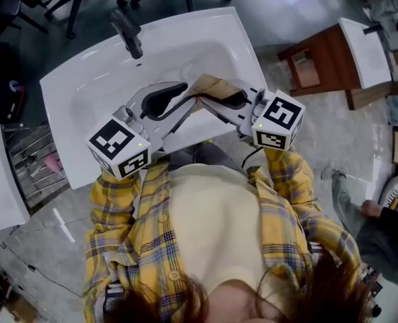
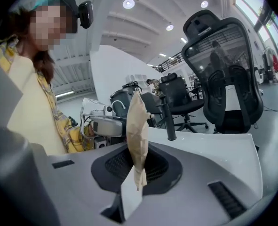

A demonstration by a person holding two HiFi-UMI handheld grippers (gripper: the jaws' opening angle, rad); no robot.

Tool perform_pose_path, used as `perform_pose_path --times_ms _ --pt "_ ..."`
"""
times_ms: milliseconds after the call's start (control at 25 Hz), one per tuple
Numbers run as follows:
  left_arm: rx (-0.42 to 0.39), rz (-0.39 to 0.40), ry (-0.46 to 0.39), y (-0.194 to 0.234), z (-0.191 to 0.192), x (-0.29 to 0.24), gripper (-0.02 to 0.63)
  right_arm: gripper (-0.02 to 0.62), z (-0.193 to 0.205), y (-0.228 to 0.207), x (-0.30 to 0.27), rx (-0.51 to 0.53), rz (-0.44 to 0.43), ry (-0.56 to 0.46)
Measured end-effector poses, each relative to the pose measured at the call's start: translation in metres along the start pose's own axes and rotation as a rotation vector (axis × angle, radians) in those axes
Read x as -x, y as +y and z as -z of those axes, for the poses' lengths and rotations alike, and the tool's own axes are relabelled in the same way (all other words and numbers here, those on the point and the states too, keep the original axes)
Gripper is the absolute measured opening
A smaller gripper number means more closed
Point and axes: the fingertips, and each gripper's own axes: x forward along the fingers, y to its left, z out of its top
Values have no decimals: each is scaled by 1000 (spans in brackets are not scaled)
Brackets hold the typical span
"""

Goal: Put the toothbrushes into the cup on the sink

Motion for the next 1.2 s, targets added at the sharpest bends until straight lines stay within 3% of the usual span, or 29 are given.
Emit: perform_pose_path --times_ms 560,1200 --pt "-52 13 -47 -18 -22 -15 96 41 -3 16 4 137 -235 61" --pt "-2 -72 -123 -3 -29 -17 55 42 -11 5 4 123 -285 32"
